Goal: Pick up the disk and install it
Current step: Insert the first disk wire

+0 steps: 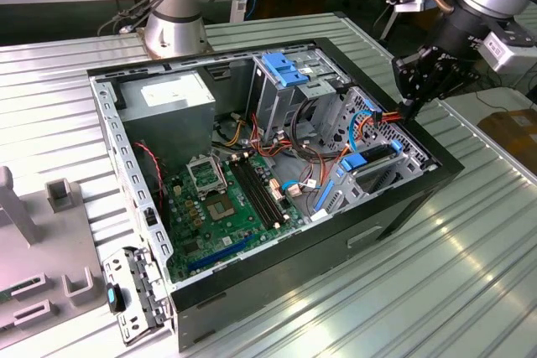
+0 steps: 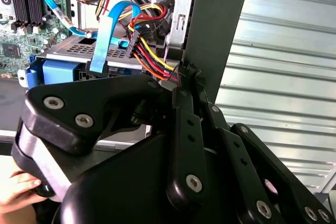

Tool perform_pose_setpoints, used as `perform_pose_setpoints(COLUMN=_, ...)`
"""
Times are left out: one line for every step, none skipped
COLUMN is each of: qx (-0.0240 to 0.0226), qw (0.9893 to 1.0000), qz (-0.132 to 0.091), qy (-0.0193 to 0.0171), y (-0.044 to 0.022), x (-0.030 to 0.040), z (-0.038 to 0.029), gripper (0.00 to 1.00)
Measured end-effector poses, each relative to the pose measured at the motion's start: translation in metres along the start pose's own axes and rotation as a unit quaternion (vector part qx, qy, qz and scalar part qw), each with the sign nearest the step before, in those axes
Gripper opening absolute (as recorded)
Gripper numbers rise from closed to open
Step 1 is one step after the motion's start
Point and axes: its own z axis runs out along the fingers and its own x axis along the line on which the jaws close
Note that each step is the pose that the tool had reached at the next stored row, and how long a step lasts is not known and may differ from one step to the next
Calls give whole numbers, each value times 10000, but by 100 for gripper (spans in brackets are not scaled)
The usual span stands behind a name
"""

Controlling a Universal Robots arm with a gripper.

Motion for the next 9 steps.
perform_pose_setpoints(qx=0, qw=10000, qz=0, qy=-1, y=0, x=0, z=0, gripper=17)
perform_pose_setpoints(qx=0, qw=10000, qz=0, qy=-1, y=0, x=0, z=0, gripper=17)
perform_pose_setpoints(qx=-1, qw=10000, qz=0, qy=-2, y=0, x=0, z=-1, gripper=17)
perform_pose_setpoints(qx=-1, qw=10000, qz=0, qy=-3, y=0, x=0, z=-1, gripper=17)
perform_pose_setpoints(qx=-1, qw=10000, qz=0, qy=-3, y=0, x=0, z=-1, gripper=17)
perform_pose_setpoints(qx=-2, qw=10000, qz=0, qy=-5, y=0, x=0, z=-2, gripper=17)
perform_pose_setpoints(qx=-2, qw=10000, qz=1, qy=-6, y=0, x=0, z=-2, gripper=17)
perform_pose_setpoints(qx=-3, qw=10000, qz=1, qy=-7, y=0, x=0, z=-2, gripper=17)
perform_pose_setpoints(qx=-3, qw=10000, qz=1, qy=-7, y=0, x=0, z=-3, gripper=17)
